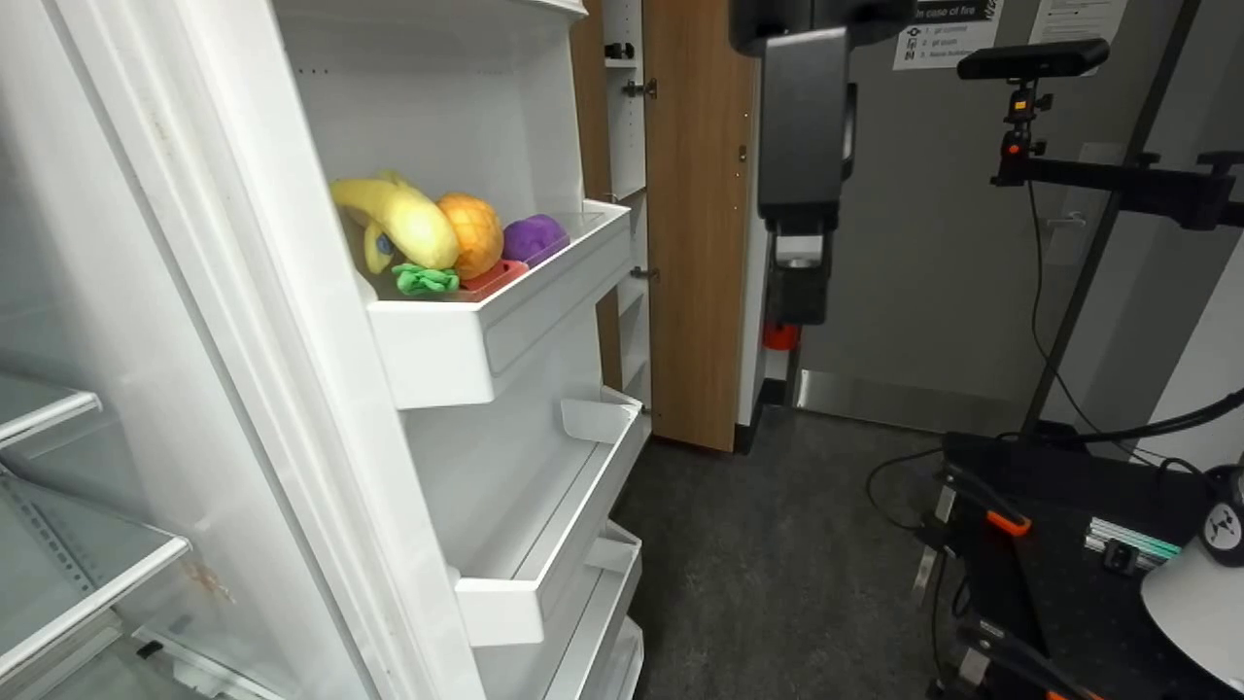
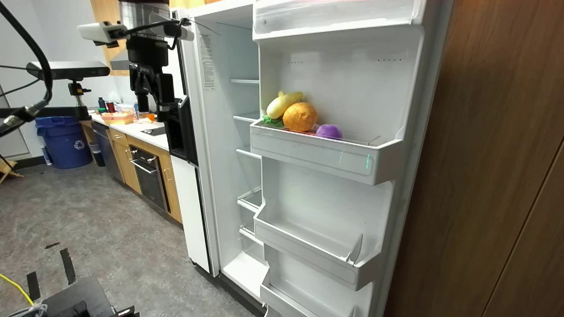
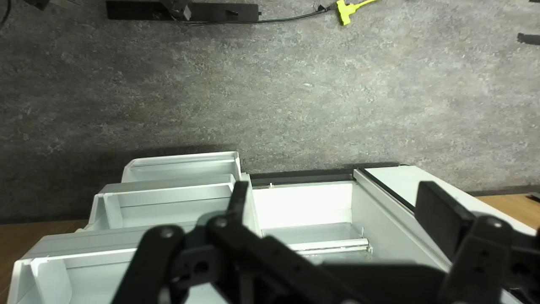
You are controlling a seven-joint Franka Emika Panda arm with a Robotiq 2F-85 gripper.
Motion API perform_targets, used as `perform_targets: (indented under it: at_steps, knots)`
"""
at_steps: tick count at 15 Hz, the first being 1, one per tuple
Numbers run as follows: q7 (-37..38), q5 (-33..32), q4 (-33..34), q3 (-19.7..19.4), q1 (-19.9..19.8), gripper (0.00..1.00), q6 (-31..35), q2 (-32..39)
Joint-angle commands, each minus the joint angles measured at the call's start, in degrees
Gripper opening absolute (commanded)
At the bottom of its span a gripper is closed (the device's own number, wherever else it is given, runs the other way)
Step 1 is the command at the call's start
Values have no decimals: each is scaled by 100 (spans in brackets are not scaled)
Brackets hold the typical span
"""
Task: Move the yellow object to the lower compartment.
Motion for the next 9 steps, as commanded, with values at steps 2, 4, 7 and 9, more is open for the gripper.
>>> perform_targets:
  at_steps: [2, 4, 7, 9]
  knots:
    - [0, 0, 13, 4, -7, 100, -15, 2]
    - [0, 0, 13, 4, -7, 100, -15, 3]
    - [61, -119, 16, 32, -45, 100, 75, 19]
    - [162, -318, 48, 43, -123, 100, 250, 71]
